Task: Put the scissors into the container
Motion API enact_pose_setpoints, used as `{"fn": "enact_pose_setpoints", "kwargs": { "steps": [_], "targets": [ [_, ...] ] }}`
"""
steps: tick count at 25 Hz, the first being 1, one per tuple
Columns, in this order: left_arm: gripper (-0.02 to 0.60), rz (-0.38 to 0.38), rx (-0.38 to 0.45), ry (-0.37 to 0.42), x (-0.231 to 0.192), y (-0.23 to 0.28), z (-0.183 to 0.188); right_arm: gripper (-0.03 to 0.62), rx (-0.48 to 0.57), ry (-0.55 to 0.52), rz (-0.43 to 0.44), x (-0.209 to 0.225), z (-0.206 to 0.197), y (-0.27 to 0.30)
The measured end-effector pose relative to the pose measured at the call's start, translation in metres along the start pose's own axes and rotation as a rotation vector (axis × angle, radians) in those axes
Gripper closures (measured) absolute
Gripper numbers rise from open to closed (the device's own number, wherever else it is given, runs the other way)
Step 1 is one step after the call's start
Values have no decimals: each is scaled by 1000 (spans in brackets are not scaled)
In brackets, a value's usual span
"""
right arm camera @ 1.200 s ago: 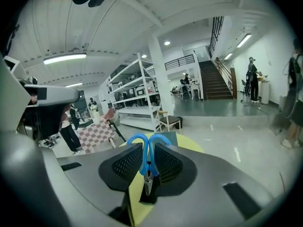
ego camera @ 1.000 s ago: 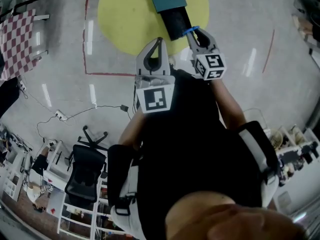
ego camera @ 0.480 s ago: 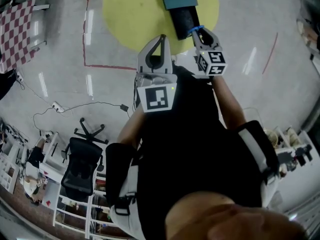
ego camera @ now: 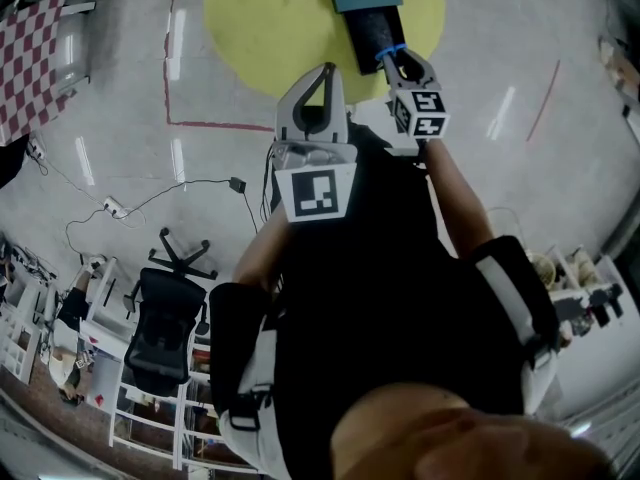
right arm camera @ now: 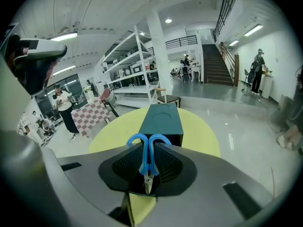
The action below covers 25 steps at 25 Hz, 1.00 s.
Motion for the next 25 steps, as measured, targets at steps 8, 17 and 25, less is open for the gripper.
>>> {"fn": "enact_pose_setpoints", "kwargs": {
  "steps": [8, 17, 25],
  "targets": [
    [583, -2, -4, 0, -2, 5, 2, 516, -42, -20, -4, 1, -9, 16],
    [583, 15, -7, -2, -4, 8, 7, 516, -63, -26, -5, 5, -13, 28],
    [583, 11, 2, -1, -12, 12, 11, 516, -73, -43, -16, 0, -11, 41]
  ]
}}
Point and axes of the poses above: the fingertips, and each gripper's own axes: y forward along the fingers, x to its right, z out of its top, the point moved 8 cm from there along -y, backward along the fingers, and after that the axes turned 15 degrees about -z, right-handed, at the moved point
